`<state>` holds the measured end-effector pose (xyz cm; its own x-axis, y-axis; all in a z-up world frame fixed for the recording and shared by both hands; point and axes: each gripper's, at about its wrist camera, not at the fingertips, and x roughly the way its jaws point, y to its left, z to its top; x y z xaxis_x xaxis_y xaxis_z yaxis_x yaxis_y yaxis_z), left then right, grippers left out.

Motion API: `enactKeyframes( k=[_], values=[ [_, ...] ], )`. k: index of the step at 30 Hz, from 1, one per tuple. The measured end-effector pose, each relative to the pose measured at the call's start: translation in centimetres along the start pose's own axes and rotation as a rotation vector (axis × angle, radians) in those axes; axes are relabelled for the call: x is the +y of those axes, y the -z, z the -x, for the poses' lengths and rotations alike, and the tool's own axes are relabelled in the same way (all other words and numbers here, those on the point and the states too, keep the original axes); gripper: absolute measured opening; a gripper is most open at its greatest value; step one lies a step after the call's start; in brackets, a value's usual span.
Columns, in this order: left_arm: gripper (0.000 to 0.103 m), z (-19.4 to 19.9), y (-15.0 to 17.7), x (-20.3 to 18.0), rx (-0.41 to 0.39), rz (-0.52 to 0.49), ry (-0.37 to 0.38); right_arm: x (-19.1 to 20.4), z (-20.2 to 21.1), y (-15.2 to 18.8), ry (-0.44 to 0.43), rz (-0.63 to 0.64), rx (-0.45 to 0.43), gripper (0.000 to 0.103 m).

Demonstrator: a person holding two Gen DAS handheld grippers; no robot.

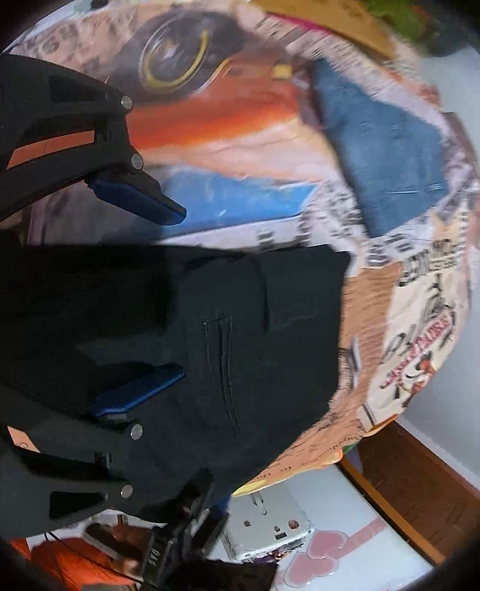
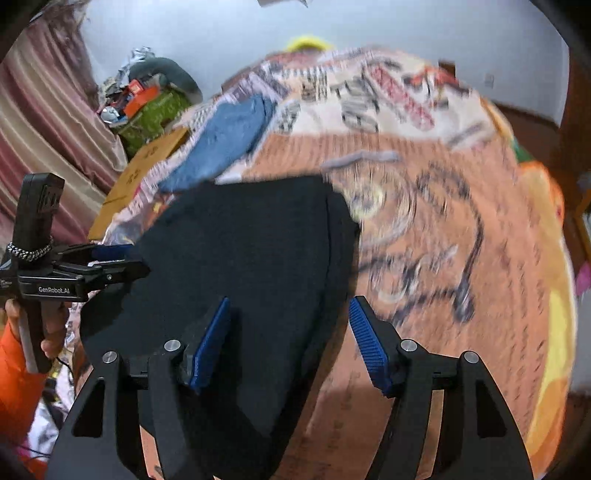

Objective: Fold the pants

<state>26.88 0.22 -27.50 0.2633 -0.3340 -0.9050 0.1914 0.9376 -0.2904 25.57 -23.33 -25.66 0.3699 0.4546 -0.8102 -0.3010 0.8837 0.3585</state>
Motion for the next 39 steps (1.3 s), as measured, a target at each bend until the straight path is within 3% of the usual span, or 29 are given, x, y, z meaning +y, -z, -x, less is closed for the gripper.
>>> enactKeyframes(
  k=[6, 15, 17, 22, 25, 30, 39],
  values=[
    [0.08, -1.5, -1.4, 0.5, 0.055, 0.066, 0.107, -1.5, -1.5, 0.4, -0.087, -0.093, 0.037, 0.07],
    [0.081, -2.8, -3.1, -0.8, 0.063, 0.028, 0.121, -0.6, -3.7, -1.1, -0.177, -0.092, 0.07, 0.075],
    [0.074, -2.6, -3.2, -0.8, 0.055, 0.016, 0.123, -0.5, -3.9, -1.4, -0.184, -0.088, 0.076, 0.071],
    [0.05, -1.7, -3.1, -0.5, 0.031, 0.012, 0.136, -0.5, -3.7, -1.5, -0.209, -0.08, 0.073, 0.041],
    [0.041, -0.8, -2.9, -0.8, 0.011, -0.014, 0.12, 0.5, -2.9, -1.6, -0.194, -0.023, 0.046, 0.031],
    [0.029, 1.2, -2.5, -2.3, -0.055, -0.073, 0.063, 1.5, -1.5, -2.0, -0.192, 0.018, -0.01, 0.025],
    [0.028, 6.3, -2.3, -3.3, -0.204, -0.114, 0.016, 3.9, 1.9, -3.6, -0.186, 0.105, -0.121, 0.023]
  ],
)
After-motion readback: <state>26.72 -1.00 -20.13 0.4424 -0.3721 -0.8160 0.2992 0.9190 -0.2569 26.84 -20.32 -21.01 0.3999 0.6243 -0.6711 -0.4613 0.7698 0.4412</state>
